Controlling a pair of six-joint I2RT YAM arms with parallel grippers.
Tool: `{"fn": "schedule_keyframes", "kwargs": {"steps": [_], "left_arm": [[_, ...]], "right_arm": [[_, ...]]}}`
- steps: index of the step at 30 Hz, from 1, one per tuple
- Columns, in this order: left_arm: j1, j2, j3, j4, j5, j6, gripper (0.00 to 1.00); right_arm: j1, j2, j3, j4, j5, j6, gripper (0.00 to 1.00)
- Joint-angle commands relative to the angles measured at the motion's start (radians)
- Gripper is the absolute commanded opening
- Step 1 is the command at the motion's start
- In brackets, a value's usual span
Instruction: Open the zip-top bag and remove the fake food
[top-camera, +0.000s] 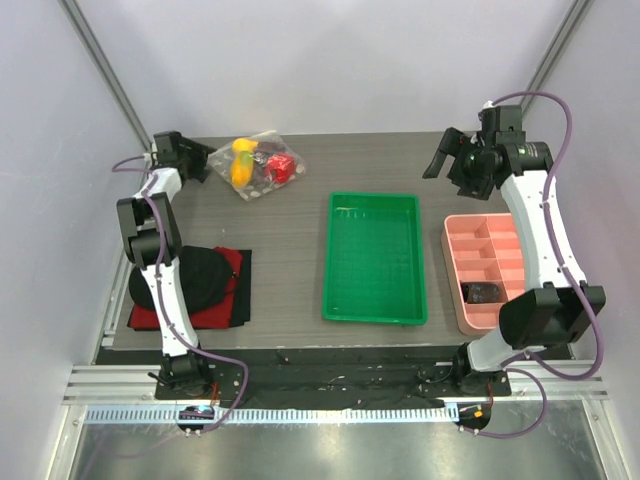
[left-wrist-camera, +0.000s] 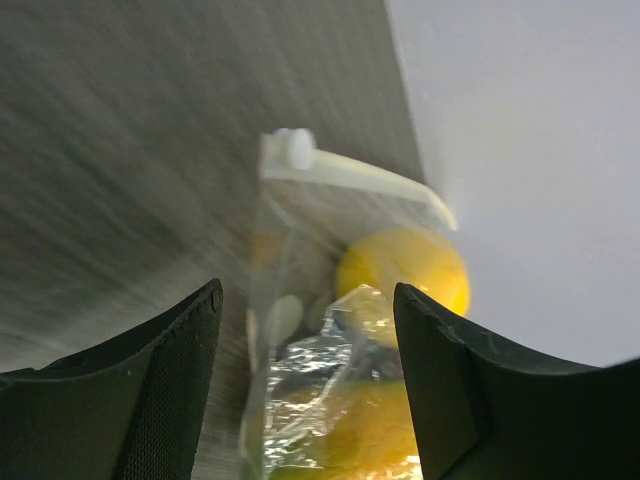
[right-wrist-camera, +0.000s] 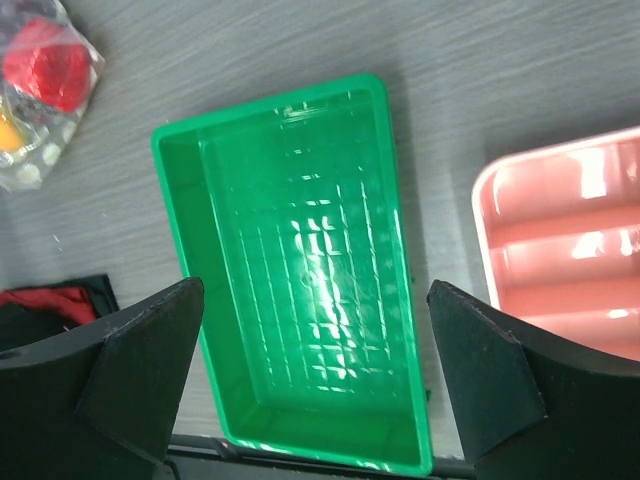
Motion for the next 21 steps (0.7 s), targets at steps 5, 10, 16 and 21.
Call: {"fn": "schedule_keyframes", "kwargs": {"steps": [5, 10, 16, 21], "left_arm": [[0.01, 0.024, 0.063, -0.091, -0.095, 0.022, 0.75], [0.013, 0.139, 0.216, -0.115, -0.06, 0.012, 0.72], [0.023, 0.22, 0.307, -0.086, -0.034, -0.037, 0.63], [0.016, 0.231, 0.321, -0.023, -0.003, -0.037, 0.25]], "right_arm": [[-0.049, 0.169, 0.139, 0.059, -0.095, 0.076, 1.0], [-0.049, 0.221, 0.185, 0.048, -0.119, 0.102, 1.0], [-0.041, 0.235, 0.185, 0.059, -0.086, 0.102, 1.0], [-0.021, 0.23, 0.194, 0.105, -0.099, 0.089, 1.0]]}}
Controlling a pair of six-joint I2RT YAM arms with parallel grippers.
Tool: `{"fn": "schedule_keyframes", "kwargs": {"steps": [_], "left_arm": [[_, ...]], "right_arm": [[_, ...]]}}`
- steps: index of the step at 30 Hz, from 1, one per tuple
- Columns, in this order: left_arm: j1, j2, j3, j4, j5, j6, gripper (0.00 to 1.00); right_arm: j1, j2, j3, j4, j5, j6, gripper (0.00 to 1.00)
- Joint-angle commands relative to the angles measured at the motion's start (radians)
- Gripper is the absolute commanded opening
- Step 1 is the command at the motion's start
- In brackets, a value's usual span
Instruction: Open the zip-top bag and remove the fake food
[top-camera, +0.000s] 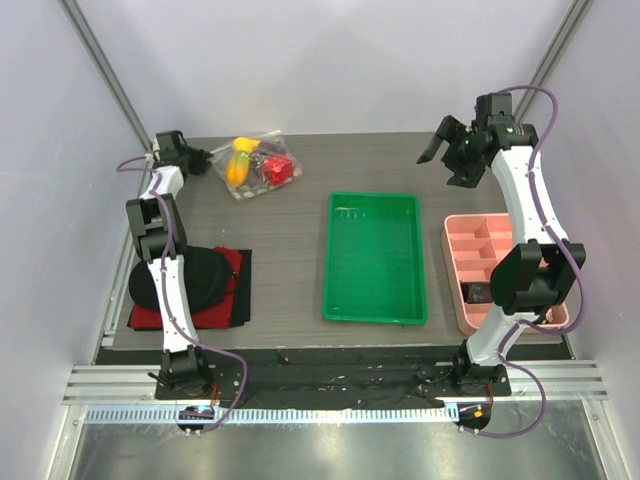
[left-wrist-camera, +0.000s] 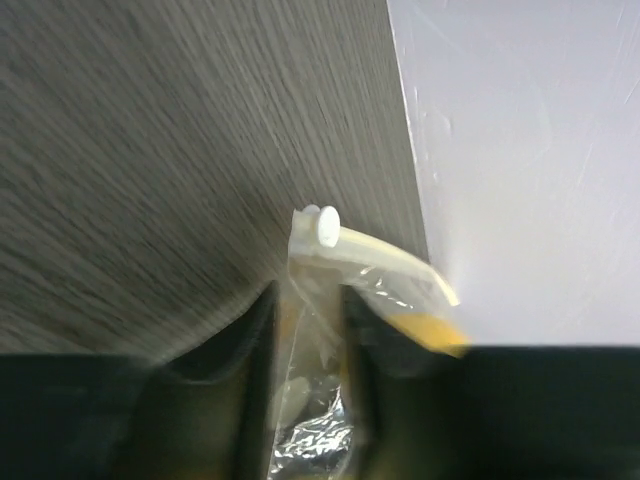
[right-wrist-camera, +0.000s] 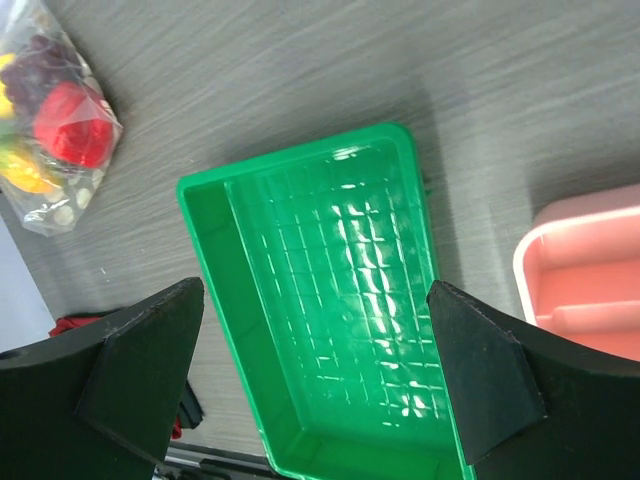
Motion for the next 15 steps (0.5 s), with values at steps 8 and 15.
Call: {"fn": "schedule_keyframes", "kwargs": {"steps": [8, 15], "left_arm": [[-0.085, -0.189, 0.012, -0.068, -0.016, 0.228, 0.0], [-0.126, -0.425, -0.239, -0.202, -0.087, 0.142, 0.0]], "right_arm": [[0.161, -0.054, -0.005, 0.125, -0.034, -0.122, 1.0], [0.272, -0.021, -0.057, 0.297, -0.082, -0.208, 1.0]]}}
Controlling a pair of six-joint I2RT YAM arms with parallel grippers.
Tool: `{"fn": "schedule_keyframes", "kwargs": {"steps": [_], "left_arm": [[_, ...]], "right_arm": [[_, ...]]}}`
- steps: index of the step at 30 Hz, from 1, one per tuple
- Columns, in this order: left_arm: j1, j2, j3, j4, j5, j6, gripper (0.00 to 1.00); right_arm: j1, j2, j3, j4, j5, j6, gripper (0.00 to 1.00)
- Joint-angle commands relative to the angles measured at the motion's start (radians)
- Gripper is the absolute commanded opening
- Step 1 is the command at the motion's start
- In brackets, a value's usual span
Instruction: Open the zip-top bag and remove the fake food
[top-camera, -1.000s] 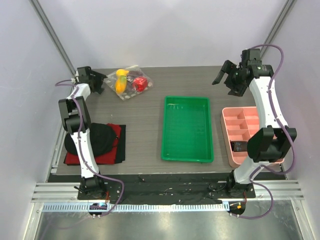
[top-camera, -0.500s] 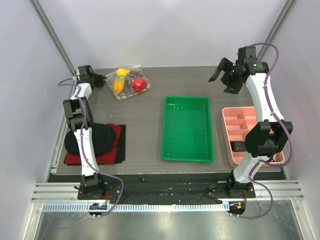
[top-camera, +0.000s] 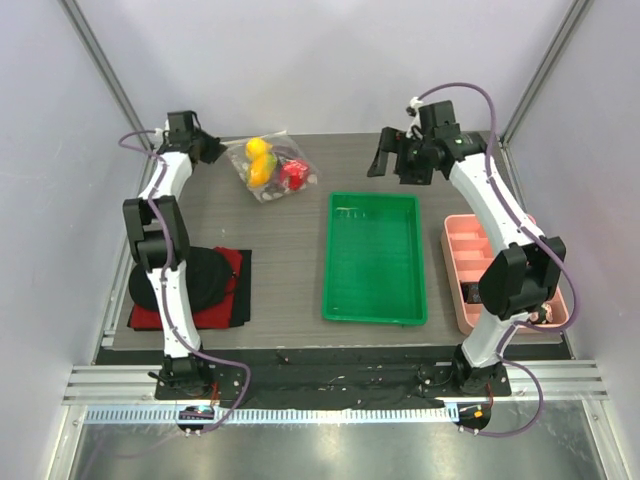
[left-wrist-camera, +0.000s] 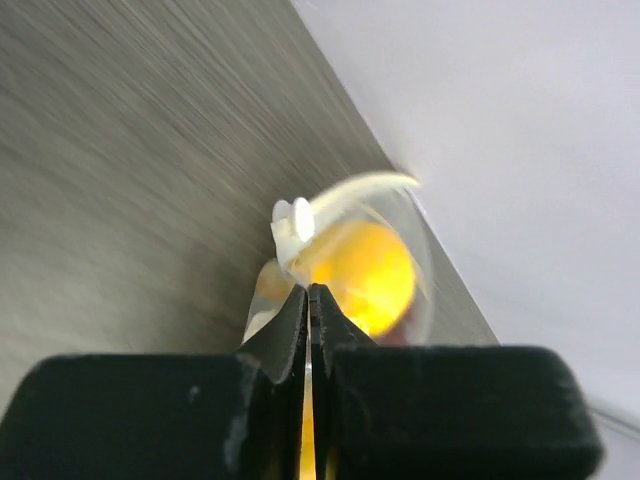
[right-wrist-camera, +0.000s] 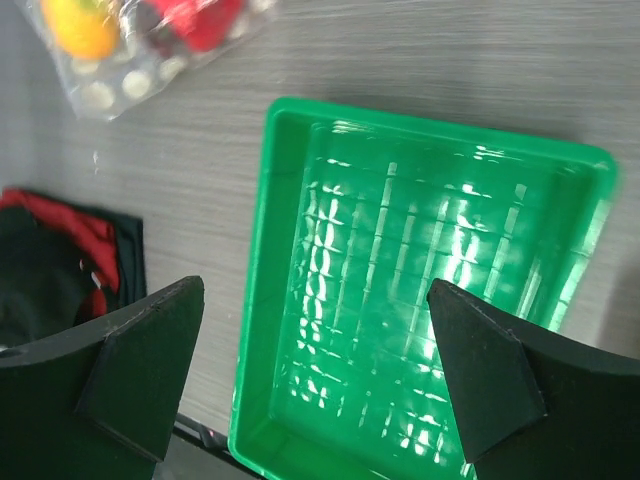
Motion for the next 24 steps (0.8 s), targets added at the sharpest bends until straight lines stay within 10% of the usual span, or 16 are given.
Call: {"fn": "schedule_keyframes", "kwargs": {"steps": [1, 16, 22, 24], "left_arm": [[-0.04, -0.248, -0.14, -0.079, -0.088, -0.014, 0.0], [-0.121, -0.615, -0.412, -0.322, -0.184, 0.084, 0.0], [-0.04, -0.543, -0.381, -0.3, 0.034, 0.129, 0.8], [0.01, -0.482, -0.389, -0.24, 0.095, 0.094, 0.82]], "right_arm": [[0.052, 0.0, 0.035, 0.118, -0.057, -0.067, 1.0], [0.361, 0.052, 0.064, 0.183, 0.153, -0.019, 1.0], [0.387, 0.141, 0.163, 0.127, 0.224, 0.071, 1.0], [0.39, 0.149, 0.226, 0.091, 0.208, 0.084, 1.0]]}}
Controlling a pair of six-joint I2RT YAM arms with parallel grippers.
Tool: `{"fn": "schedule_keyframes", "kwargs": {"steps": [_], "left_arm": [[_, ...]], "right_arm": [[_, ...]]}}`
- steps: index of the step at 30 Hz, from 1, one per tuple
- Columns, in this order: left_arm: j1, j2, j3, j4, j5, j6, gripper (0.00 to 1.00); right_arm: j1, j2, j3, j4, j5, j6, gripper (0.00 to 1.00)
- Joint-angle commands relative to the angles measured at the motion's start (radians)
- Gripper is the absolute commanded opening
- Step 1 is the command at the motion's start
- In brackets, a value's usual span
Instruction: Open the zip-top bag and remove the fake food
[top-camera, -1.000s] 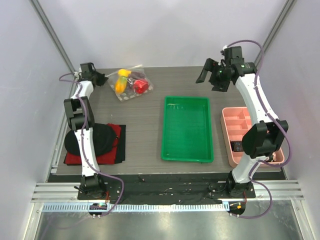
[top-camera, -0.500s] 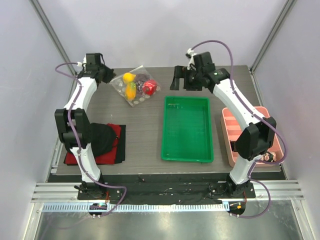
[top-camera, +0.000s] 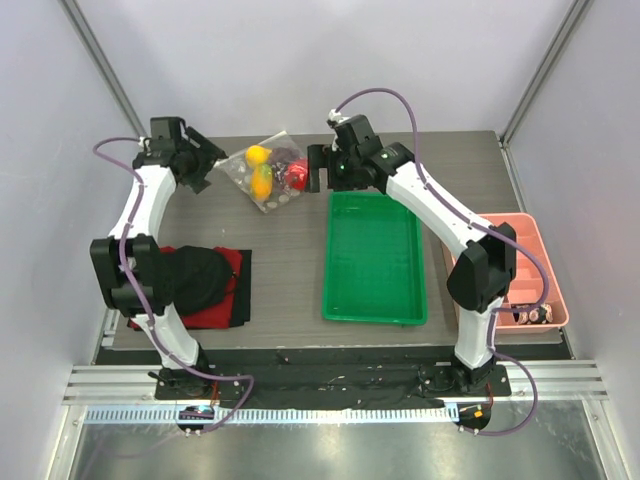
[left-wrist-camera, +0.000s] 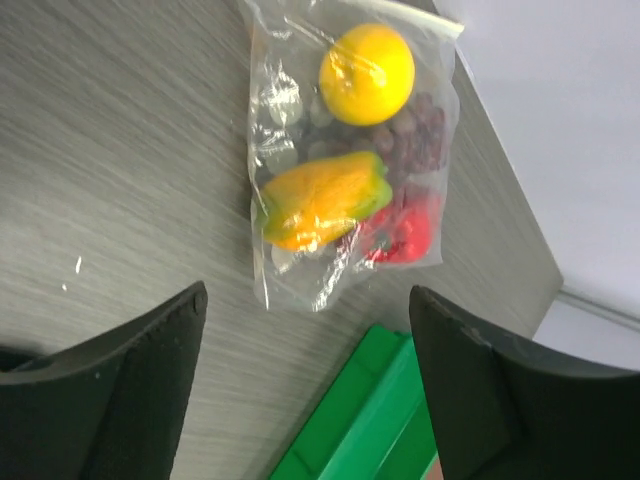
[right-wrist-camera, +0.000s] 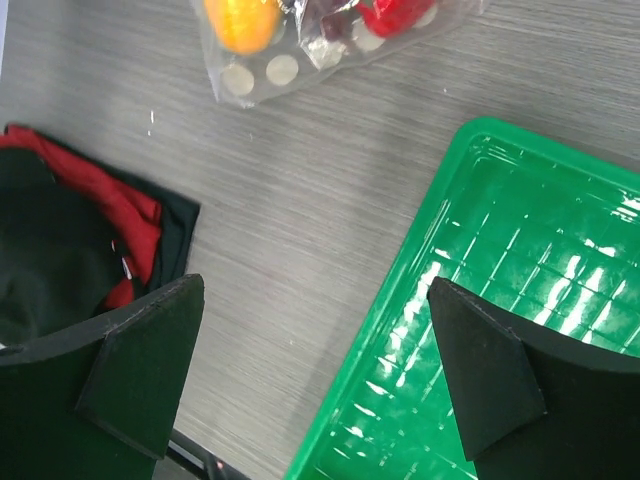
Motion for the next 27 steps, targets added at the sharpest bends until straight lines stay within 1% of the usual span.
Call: {"fn": "schedule_keyframes", "kwargs": {"steps": [1, 3, 6, 7, 8, 9, 11, 14, 16, 18, 21, 23, 27], "left_arm": [[0.08, 0.1, 0.016, 0.066, 0.165, -0.021, 0.83], [0.106, 0.155, 0.034, 0.131, 0.179, -0.038, 0.83], [0.123, 0.237, 0.126, 0.102, 0.144, -0.038, 0.83], [0.135, 0.302, 0.182, 0.088, 0.162, -0.059, 0.82], [0.141, 0.333, 0.203, 0.091, 0.188, -0.082, 0.8], [0.146, 0.359, 0.216, 0.134, 0.211, -0.102, 0.74], [0.148, 0.424, 0.247, 0.161, 0.213, -0.157, 0.73], [0.14, 0.494, 0.282, 0.237, 0.219, -0.216, 0.74], [0.132, 0.524, 0.321, 0.249, 0.203, -0.232, 0.76], [0.128, 0.562, 0.338, 0.26, 0.181, -0.266, 0.77], [0.128, 0.587, 0.327, 0.352, 0.183, -0.341, 0.78], [0.125, 0.601, 0.33, 0.401, 0.178, -0.372, 0.78], [0.111, 0.679, 0.393, 0.41, 0.189, -0.438, 0.77]], "right_arm": [[0.006, 0.004, 0.137, -0.055, 0.024, 0.067, 1.0], [0.01, -0.013, 0.163, -0.087, 0.01, 0.056, 1.0], [0.01, -0.045, 0.178, -0.12, 0.01, 0.05, 1.0], [0.009, -0.057, 0.175, -0.121, 0.01, 0.05, 1.0], [0.01, -0.072, 0.158, -0.121, 0.014, 0.048, 1.0], [0.009, -0.1, 0.149, -0.12, 0.019, 0.044, 1.0], [0.01, -0.131, 0.121, -0.121, 0.03, 0.027, 1.0], [0.009, -0.181, 0.085, -0.117, 0.05, 0.008, 1.0], [0.01, -0.22, 0.057, -0.106, 0.053, 0.004, 1.0], [0.009, -0.253, -0.013, -0.059, 0.053, -0.008, 1.0], [0.01, -0.315, -0.121, 0.006, 0.065, -0.035, 1.0], [0.006, -0.321, -0.136, 0.003, 0.067, -0.05, 1.0], [0.004, -0.303, -0.127, -0.005, 0.067, -0.09, 1.0]]}}
